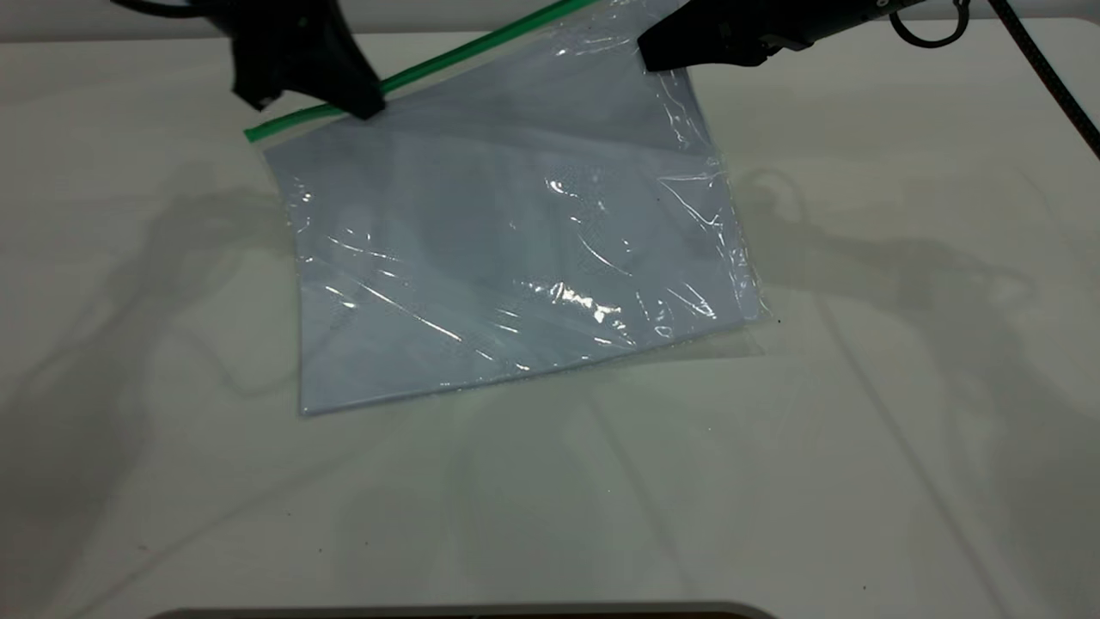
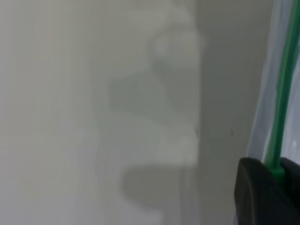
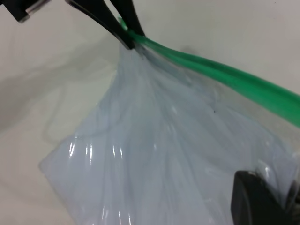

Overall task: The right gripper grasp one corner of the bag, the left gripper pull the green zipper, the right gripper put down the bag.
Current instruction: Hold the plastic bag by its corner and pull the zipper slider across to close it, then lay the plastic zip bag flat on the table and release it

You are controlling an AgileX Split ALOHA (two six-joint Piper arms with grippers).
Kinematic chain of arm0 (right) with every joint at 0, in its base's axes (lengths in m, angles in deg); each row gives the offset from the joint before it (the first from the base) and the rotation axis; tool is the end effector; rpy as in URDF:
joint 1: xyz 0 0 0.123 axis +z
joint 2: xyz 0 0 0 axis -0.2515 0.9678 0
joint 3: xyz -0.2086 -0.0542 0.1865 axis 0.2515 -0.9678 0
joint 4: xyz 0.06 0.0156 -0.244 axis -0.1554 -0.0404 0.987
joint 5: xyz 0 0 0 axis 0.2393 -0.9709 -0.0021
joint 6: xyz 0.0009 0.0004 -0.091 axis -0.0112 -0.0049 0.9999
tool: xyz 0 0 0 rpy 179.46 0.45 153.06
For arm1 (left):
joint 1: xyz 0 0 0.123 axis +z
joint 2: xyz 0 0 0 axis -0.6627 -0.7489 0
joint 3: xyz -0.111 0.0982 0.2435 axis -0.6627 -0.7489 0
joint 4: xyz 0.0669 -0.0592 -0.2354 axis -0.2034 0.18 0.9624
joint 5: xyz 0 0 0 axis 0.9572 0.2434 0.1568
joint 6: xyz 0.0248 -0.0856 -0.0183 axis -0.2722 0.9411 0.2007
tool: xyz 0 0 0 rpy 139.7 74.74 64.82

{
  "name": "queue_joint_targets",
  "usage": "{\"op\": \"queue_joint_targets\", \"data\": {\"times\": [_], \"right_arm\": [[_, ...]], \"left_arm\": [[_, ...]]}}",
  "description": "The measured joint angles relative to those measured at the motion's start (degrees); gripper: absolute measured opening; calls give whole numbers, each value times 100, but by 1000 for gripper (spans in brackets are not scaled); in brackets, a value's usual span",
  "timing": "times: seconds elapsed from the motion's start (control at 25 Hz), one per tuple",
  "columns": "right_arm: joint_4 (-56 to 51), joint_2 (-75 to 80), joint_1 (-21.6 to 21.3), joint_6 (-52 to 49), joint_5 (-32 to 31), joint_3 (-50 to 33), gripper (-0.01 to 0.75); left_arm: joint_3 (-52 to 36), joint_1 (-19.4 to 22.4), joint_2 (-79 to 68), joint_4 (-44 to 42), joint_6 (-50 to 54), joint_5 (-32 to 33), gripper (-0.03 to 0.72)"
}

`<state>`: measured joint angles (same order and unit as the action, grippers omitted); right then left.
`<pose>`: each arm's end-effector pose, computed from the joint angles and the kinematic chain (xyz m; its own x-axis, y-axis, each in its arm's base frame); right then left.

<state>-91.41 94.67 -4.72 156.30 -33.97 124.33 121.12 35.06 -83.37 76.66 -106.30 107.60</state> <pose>0.4051 0.1328 0.0906 -0.4719 -0.3697 -0.8004 -0.8048 0.5513 0.2199 0.4587 -0.0926 0.0899 -0.0225 0.8688 -0.4947 0.9699 0.1391 0.2001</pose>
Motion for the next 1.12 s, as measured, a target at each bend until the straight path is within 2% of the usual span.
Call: {"op": "queue_joint_targets", "data": {"times": [0.6, 0.76, 0.92, 1.12], "right_arm": [[-6, 0, -19, -23, 111, 0, 35], [-12, 0, -57, -29, 333, 0, 35], [-42, 5, -98, -34, 407, 0, 35], [-42, 5, -98, -34, 412, 0, 35]], "left_arm": [[0, 371, 0, -992, 604, 212, 90], [0, 457, -4, -1206, 635, 217, 95], [0, 459, -4, -1229, 635, 217, 143], [0, 459, -4, -1204, 642, 231, 267]]}}
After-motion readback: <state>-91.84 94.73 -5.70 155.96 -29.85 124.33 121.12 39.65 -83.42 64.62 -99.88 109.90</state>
